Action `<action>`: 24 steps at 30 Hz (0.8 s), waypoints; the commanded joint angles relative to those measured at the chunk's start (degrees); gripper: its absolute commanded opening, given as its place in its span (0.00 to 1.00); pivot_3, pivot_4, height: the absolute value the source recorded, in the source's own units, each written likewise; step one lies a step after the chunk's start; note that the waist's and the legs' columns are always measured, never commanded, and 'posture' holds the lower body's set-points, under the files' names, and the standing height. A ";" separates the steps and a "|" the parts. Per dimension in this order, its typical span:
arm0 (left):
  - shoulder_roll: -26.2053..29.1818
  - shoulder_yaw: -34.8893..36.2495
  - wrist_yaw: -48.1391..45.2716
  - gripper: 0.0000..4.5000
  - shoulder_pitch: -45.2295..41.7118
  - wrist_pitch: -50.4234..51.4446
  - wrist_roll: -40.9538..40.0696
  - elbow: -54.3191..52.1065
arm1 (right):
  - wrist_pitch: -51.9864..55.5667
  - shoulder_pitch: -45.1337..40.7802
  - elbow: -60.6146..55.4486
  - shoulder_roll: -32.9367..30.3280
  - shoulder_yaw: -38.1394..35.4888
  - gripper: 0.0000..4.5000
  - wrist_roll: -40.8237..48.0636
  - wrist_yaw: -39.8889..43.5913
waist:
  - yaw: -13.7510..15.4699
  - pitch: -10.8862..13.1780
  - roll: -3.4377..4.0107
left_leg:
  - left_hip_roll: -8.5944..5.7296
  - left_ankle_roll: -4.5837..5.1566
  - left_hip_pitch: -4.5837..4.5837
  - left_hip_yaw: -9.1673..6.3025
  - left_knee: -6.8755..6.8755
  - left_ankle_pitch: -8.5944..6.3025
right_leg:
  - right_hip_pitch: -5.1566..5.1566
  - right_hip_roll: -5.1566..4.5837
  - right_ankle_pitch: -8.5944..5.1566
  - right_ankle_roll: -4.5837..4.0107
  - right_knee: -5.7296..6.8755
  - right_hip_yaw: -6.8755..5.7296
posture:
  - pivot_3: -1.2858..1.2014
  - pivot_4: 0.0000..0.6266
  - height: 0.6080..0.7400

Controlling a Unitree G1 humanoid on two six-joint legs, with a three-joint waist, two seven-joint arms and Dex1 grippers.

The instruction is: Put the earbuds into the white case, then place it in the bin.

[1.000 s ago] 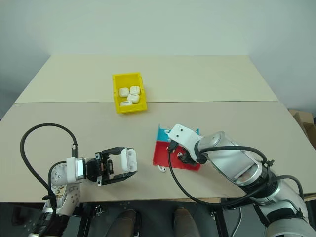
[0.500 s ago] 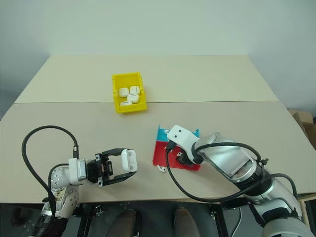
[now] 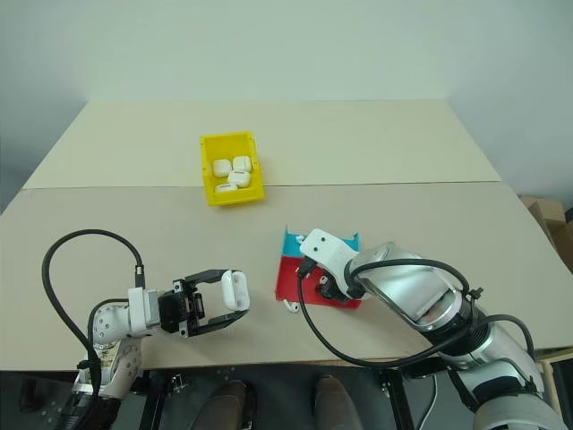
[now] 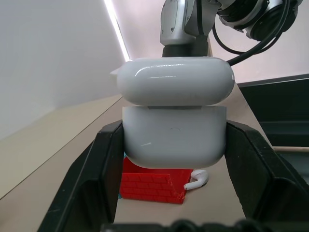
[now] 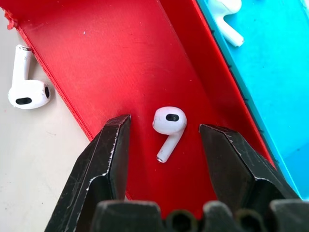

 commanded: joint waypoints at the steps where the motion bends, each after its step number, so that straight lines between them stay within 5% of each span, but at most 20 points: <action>1: 0.33 -0.59 0.87 0.62 0.03 -0.89 0.09 -2.25 | 0.03 -0.22 -0.80 -0.54 0.01 0.60 0.11 -0.68 | -0.04 0.00 0.00 | 0.00 0.00 0.00 0.00 0.00 0.00 | 0.00 0.00 0.00 0.00 0.00 0.00 | 0.52 0.24 1.00; 5: 0.86 -0.74 1.15 0.62 0.11 -0.75 0.07 -2.32 | 0.08 -0.25 -0.88 -0.14 -0.28 0.42 0.33 -0.92 | -0.04 0.00 0.00 | 0.00 0.00 0.00 0.00 0.00 0.00 | 0.00 0.00 0.00 0.00 0.00 0.00 | 0.52 0.24 1.00; 24: 1.72 -1.30 3.11 0.62 0.63 -1.06 0.95 -2.88 | -2.69 -0.13 -1.79 -1.16 1.46 0.42 0.43 -0.88 | -0.12 0.00 0.00 | 0.01 0.00 0.00 0.00 -0.05 0.00 | -0.01 0.00 -0.05 0.05 -0.03 0.00 | 0.52 0.24 1.00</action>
